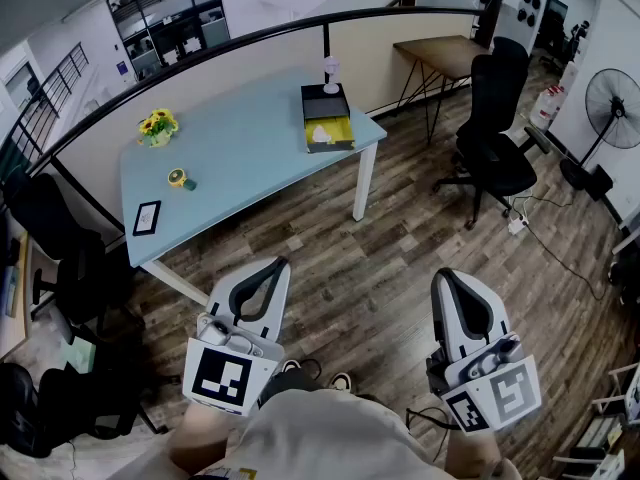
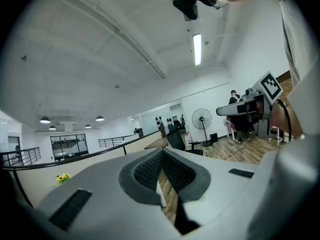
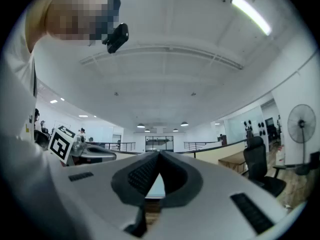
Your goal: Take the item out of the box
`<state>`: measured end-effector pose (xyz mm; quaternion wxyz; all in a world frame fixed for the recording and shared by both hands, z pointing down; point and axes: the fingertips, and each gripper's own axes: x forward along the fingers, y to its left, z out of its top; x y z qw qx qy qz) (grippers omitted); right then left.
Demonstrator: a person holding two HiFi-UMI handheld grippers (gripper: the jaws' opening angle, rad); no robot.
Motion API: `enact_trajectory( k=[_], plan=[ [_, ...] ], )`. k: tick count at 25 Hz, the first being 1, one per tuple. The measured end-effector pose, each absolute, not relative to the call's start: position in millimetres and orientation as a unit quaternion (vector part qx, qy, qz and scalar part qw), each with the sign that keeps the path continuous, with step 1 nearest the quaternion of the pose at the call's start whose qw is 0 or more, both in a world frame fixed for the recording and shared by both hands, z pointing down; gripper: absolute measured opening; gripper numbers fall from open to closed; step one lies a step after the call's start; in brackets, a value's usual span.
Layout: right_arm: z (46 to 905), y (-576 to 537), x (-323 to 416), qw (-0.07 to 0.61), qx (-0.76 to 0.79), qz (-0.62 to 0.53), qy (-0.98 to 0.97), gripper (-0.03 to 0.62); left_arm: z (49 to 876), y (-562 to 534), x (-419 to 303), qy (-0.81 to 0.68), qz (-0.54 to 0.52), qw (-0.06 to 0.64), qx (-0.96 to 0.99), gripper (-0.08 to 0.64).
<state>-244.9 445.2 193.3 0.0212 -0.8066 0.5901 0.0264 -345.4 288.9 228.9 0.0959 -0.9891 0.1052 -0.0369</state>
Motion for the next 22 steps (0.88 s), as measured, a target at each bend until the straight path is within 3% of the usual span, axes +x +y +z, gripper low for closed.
enact_trajectory(
  k=[14, 16, 18, 22],
  plan=[
    [198.1, 457.1, -236.4, 0.030, -0.805, 0.034, 0.591, 0.019, 235.0, 303.7, -337.1, 0.100, -0.045, 0.099, -0.989, 0.005],
    [200.8, 453.1, -234.6, 0.026, -0.802, 0.032, 0.596, 0.303, 234.3, 301.2, -335.3, 0.103, -0.044, 0.099, -0.989, 0.005],
    [202.2, 451.5, -230.2, 0.020, -0.805, 0.042, 0.591, 0.368, 233.6, 297.5, -332.4, 0.106, -0.042, 0.097, -0.989, 0.005],
    [202.5, 446.0, -214.0, 0.029, -0.811, 0.043, 0.583, 0.387, 235.5, 288.2, -320.1, 0.107, -0.042, 0.094, -0.989, 0.004]
  ],
)
